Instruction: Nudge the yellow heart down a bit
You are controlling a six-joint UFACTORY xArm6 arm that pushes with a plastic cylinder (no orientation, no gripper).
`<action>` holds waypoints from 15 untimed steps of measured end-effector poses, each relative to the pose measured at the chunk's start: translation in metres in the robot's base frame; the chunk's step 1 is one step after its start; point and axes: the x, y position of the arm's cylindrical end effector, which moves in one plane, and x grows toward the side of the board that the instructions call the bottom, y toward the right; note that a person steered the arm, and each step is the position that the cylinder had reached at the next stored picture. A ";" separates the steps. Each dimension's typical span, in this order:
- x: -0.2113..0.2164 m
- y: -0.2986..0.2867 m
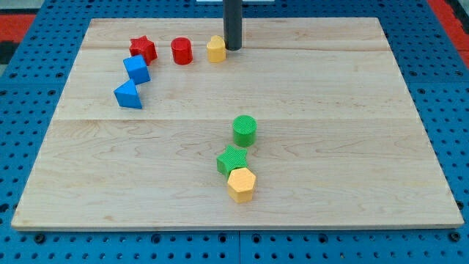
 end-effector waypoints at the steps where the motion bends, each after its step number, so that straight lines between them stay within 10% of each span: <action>1: 0.015 0.009; 5: -0.040 -0.023; 15: -0.024 -0.042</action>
